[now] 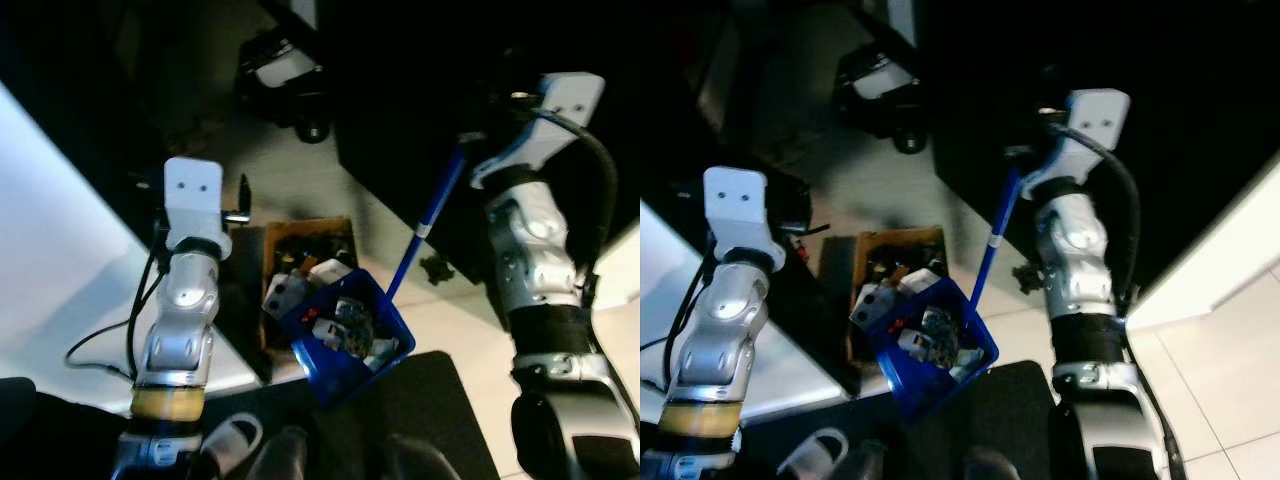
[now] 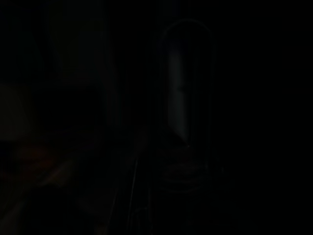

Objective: Sweep floor

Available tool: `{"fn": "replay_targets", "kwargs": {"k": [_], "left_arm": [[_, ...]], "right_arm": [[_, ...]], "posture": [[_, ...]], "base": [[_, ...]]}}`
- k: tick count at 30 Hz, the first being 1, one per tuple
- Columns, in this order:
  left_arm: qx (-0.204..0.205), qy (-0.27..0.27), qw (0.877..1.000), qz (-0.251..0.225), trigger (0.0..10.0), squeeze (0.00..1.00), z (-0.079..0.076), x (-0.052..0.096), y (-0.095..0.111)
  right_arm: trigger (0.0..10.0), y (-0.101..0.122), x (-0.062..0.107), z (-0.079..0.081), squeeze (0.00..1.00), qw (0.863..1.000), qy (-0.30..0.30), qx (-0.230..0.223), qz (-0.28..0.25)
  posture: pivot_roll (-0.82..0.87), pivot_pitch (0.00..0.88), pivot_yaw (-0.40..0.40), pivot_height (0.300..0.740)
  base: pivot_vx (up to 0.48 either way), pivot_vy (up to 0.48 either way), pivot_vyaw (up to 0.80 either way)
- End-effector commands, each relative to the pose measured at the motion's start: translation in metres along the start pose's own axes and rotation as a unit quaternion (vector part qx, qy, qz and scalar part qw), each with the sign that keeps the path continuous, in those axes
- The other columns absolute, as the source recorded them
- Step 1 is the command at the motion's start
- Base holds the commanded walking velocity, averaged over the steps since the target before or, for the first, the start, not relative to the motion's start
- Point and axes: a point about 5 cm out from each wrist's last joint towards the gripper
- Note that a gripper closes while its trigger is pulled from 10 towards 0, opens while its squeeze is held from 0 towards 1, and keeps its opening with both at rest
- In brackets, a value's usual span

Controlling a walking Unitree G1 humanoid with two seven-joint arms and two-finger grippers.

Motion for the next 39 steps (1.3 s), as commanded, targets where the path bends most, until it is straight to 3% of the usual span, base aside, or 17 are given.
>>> {"fn": "replay_targets", "kwargs": {"k": [1,11,14,21,23,28,29,31,35,39], "left_arm": [[-0.005,0.018,0.999,0.029,10.0,0.00,0.008,0.004,-0.012],[-0.010,0.012,0.999,0.044,10.0,0.00,0.006,0.010,-0.022],[-0.013,0.015,0.998,0.054,10.0,0.00,0.010,0.016,-0.028],[-0.014,0.012,0.998,0.055,10.0,0.00,0.009,0.015,-0.028],[-0.014,0.008,0.998,0.053,10.0,0.00,0.007,0.013,-0.027],[-0.013,0.004,0.999,0.052,10.0,0.00,0.005,0.012,-0.027],[-0.014,0.002,0.998,0.053,10.0,0.00,0.004,0.012,-0.028],[-0.013,0.001,0.998,0.054,10.0,0.00,0.004,0.012,-0.029],[-0.016,-0.002,0.998,0.063,10.0,0.00,0.004,0.015,-0.034],[-0.018,-0.002,0.997,0.072,10.0,0.00,0.005,0.018,-0.039]], "right_arm": [[10.0,0.009,0.000,-0.004,0.00,1.000,-0.009,-0.018,-0.023],[10.0,0.009,0.008,-0.010,0.00,0.999,-0.019,-0.004,-0.027],[10.0,0.024,0.015,-0.023,0.00,0.996,-0.044,0.046,-0.054],[10.0,0.066,0.018,-0.051,0.00,0.984,-0.104,0.083,-0.118],[10.0,0.087,0.018,-0.066,0.00,0.973,-0.145,0.104,-0.146],[10.0,0.085,0.026,-0.090,0.00,0.966,-0.200,0.110,-0.125],[10.0,0.075,0.032,-0.102,0.00,0.961,-0.233,0.108,-0.100],[10.0,0.067,0.040,-0.113,0.00,0.955,-0.259,0.121,-0.078],[10.0,0.057,0.049,-0.124,0.00,0.943,-0.283,0.168,-0.046],[10.0,0.050,0.056,-0.131,0.00,0.938,-0.295,0.181,-0.030]], "posture": [[0.03,0.078,0.004,0.740],[0.03,0.081,0.001,0.740],[0.03,0.087,0.000,0.740],[0.01,0.091,0.005,0.740],[0.01,0.091,0.008,0.740],[0.00,0.089,0.012,0.740],[0.00,0.090,0.012,0.740],[0.00,0.090,0.013,0.740],[0.01,0.092,0.014,0.740],[0.01,0.094,0.015,0.740]], "base": [[0.000,0.000,0.00],[0.000,0.000,0.00],[0.000,0.000,0.00],[0.000,0.000,0.00],[0.000,0.000,0.00],[0.000,0.000,0.00],[0.000,0.000,0.00],[0.000,0.000,0.00],[0.000,0.000,0.00],[0.000,0.000,0.00]]}}
Point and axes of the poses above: a point about 5 cm out from each wrist's last joint towards the gripper, its own x axis pointing back from the gripper into the wrist, its own y axis along the axis of the wrist's last joint, z = x × y, and after that the axes turned 15 degrees about -x, right-handed
